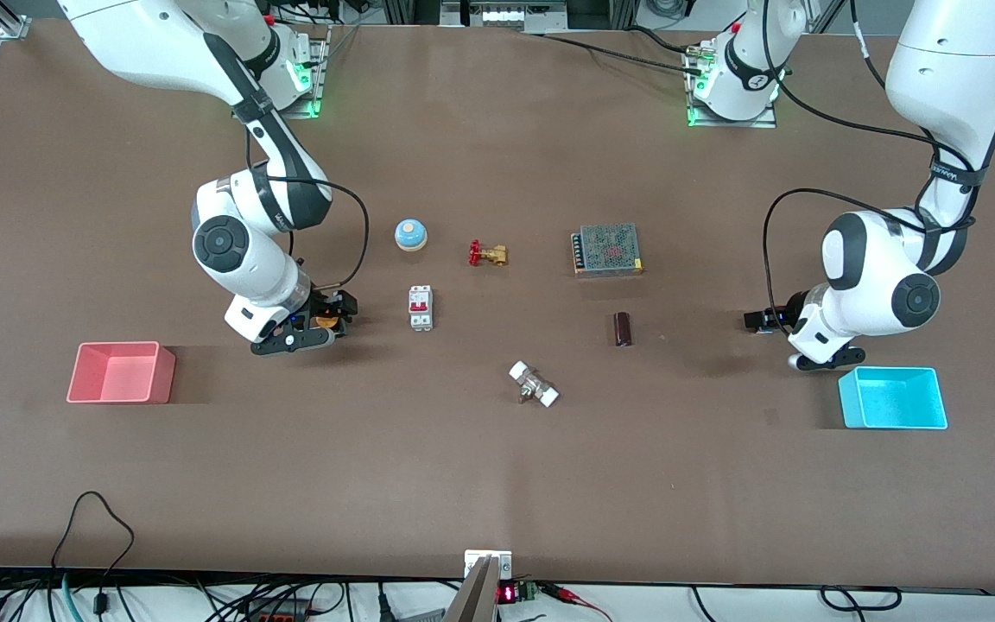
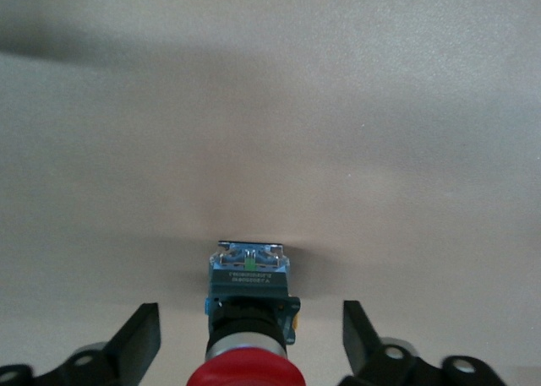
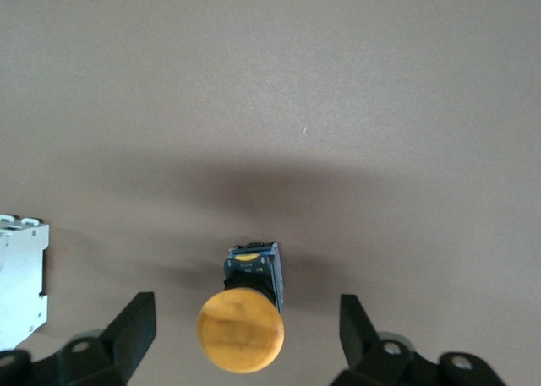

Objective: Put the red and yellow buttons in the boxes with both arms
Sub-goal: 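Grasp the yellow button with the right gripper while the left gripper grasps the red button, then carry the yellow button to the pink box while the left gripper carries red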

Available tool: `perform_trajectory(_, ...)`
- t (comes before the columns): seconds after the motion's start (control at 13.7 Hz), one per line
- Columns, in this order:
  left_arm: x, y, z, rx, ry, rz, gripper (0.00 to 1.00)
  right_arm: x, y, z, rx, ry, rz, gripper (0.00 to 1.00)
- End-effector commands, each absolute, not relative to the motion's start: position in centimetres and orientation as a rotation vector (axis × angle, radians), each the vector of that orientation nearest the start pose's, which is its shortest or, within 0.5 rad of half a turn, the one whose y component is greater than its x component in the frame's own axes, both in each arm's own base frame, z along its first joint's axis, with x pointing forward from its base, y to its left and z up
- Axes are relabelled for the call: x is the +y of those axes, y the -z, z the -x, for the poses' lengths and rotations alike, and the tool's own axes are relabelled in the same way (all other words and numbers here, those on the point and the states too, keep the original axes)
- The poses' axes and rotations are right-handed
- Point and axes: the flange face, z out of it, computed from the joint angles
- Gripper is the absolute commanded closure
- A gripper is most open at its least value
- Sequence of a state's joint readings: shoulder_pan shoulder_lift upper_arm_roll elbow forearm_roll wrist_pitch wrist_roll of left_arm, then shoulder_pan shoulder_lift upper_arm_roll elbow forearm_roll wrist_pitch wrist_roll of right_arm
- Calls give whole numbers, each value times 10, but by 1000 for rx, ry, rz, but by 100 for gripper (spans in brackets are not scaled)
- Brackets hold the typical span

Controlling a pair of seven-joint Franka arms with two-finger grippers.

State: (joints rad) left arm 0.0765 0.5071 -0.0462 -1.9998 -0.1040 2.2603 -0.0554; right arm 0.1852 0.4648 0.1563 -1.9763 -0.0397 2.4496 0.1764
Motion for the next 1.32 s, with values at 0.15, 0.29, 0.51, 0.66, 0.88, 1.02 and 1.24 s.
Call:
perform_trajectory(0.15,15,-186,-578,-243,-382,3221,66,203,-231,-580,-304,29,3088,43)
perform_trajectory(0.29,15,-192,-579,-242,-375,3222,72,204,-231,-579,-306,28,3087,54)
perform_trajectory(0.51,39,-257,-591,-293,-220,3220,78,203,-232,-581,-303,33,3086,67)
perform_trajectory(0.66,69,-293,-605,-345,-153,3205,78,203,-233,-581,-306,33,3086,72)
perform_trajectory(0.88,108,-329,-630,-357,-81,3192,78,175,-282,-601,-362,91,3087,74)
perform_trajectory(1.02,141,-323,-644,-402,-41,3178,78,137,-347,-617,-423,44,3108,74)
perform_trajectory(1.24,170,-302,-670,-331,-16,3176,81,41,-411,-635,-615,52,3100,74)
